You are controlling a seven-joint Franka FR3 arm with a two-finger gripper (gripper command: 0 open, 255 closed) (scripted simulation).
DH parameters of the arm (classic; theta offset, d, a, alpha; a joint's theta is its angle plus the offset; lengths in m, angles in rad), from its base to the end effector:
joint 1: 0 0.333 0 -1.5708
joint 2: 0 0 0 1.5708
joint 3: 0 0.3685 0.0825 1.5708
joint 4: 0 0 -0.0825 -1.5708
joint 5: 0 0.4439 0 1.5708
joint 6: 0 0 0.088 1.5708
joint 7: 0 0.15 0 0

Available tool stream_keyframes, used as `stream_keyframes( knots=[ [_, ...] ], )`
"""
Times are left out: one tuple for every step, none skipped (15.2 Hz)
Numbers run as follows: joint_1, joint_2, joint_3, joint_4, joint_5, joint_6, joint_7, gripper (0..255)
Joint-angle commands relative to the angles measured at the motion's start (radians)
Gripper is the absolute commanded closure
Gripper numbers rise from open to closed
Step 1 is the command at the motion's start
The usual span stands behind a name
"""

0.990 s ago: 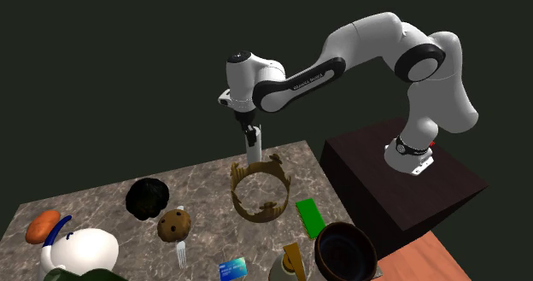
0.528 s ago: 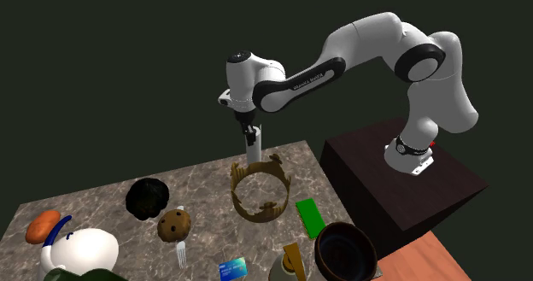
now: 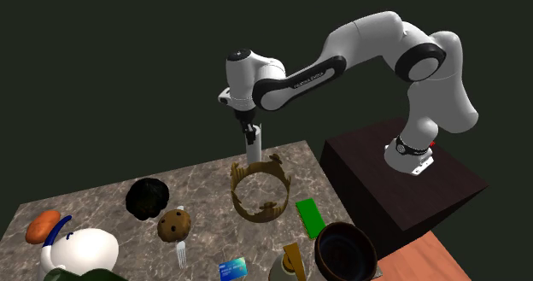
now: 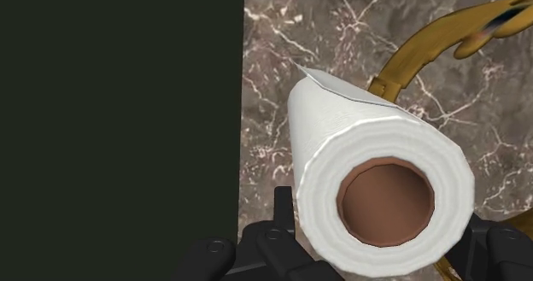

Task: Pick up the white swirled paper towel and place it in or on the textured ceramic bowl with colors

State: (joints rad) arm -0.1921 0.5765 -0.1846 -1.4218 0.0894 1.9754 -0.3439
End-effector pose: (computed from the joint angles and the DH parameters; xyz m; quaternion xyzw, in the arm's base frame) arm 0.7489 -0.2604 0.3416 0.9997 -0.0200 -0.0093 0.0064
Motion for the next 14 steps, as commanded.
stream_keyframes(
  knots=[
    [0.000,-0.008,-0.001,0.013,-0.002,-0.020,0.001,255],
    [0.000,-0.011,-0.001,0.021,-0.002,-0.032,0.002,255],
    [0.000,-0.014,-0.002,0.029,-0.003,-0.043,0.002,255],
    [0.000,-0.018,-0.002,0.037,-0.004,-0.055,0.002,255],
    [0.000,-0.021,-0.003,0.046,-0.005,-0.067,0.003,255],
    [0.000,-0.024,-0.003,0.055,-0.005,-0.078,0.003,255],
    [-0.001,-0.026,-0.003,0.065,-0.006,-0.090,0.003,255],
    [-0.001,-0.029,-0.004,0.074,-0.006,-0.103,0.004,255],
    [-0.001,-0.031,-0.004,0.084,-0.007,-0.115,0.004,255],
    [-0.002,-0.033,-0.004,0.095,-0.007,-0.127,0.004,255],
    [-0.002,-0.034,-0.005,0.106,-0.008,-0.140,0.005,255],
    [-0.002,-0.036,-0.005,0.117,-0.008,-0.152,0.005,255],
    [-0.003,-0.037,-0.005,0.129,-0.008,-0.165,0.005,255],
    [-0.004,-0.038,-0.005,0.141,-0.009,-0.178,0.005,255]
  ],
)
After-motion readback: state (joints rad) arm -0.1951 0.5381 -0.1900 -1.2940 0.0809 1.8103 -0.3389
